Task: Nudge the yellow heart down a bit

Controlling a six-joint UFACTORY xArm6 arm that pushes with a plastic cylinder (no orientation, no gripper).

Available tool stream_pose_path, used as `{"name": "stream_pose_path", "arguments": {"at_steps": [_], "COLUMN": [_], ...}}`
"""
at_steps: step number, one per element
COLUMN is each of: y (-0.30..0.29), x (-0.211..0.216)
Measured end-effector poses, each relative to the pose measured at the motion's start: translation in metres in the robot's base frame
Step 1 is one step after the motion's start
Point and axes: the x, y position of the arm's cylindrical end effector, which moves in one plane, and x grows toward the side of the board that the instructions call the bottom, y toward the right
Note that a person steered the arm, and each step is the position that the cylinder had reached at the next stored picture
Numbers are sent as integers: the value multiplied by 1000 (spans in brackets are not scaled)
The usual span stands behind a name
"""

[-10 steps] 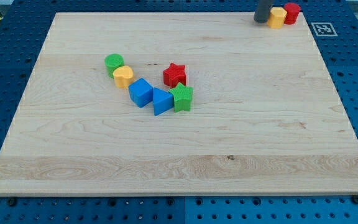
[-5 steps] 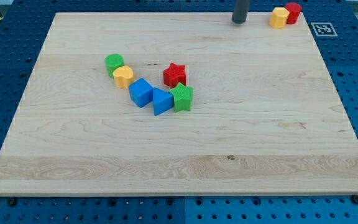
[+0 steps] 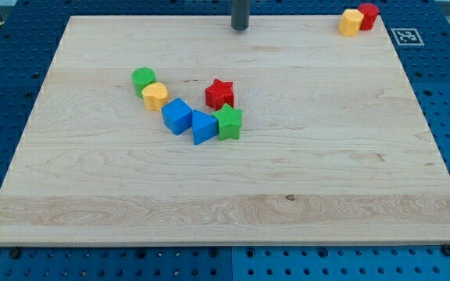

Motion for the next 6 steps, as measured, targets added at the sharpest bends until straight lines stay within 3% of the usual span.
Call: {"name": "stream_pose_path", "arguments": {"at_steps": [6], "y": [-96], "x": [29]}}
